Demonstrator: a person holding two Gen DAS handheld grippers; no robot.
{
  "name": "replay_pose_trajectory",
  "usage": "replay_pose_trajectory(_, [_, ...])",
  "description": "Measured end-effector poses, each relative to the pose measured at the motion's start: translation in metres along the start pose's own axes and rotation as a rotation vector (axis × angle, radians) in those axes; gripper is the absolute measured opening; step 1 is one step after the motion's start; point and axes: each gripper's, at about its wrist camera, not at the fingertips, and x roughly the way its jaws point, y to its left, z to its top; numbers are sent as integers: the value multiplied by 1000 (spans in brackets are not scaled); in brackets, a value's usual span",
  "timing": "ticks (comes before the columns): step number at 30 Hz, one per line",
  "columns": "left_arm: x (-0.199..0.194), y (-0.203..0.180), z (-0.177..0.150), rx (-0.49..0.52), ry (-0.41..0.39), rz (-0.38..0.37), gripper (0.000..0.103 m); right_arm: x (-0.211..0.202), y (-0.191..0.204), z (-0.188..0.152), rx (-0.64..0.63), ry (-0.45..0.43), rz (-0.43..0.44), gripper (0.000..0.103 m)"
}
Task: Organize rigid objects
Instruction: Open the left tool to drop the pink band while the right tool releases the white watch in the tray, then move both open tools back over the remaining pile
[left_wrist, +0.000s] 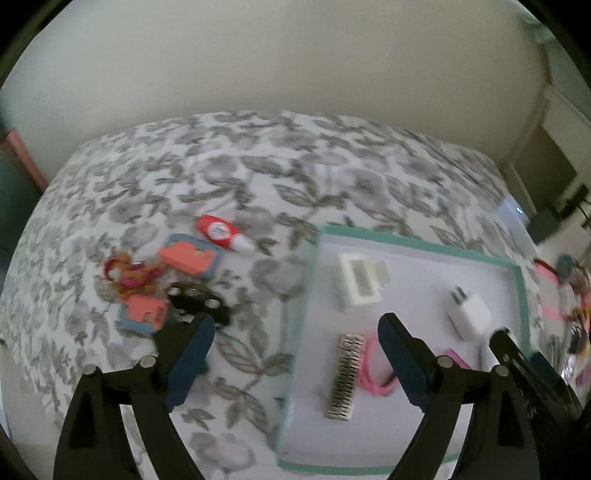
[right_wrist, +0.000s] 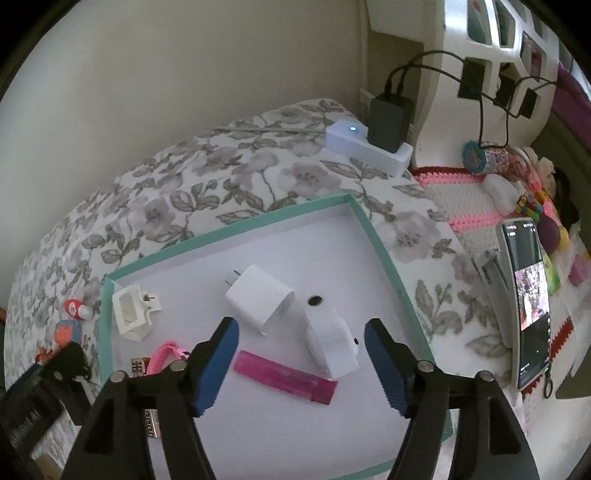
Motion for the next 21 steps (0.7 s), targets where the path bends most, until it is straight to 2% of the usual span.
replay_pose_trajectory(2, [2, 11, 2, -26, -5, 26, 91, 0, 7, 0, -28, -5, -1, 90])
replay_pose_trajectory(5, [6, 27, 4, -71, 4, 50, 92, 0, 15, -2, -53, -8, 13, 95])
replay_pose_trajectory(9, [12, 47, 5, -124, 17, 76, 94, 0, 26, -5, -93, -14, 12, 95])
replay_pose_trajectory(11, [14, 58, 6, -149, 17, 92, 94, 0, 31, -6, -107, -12, 17, 103])
replay_pose_trajectory(17, [16, 97, 9, -229, 11, 167, 94, -1, 45, -10, -134, -16, 47, 103])
replay_pose_trajectory(21, [13, 124, 10, -289, -6, 196, 98, -3, 55, -11, -151, -17, 70, 103])
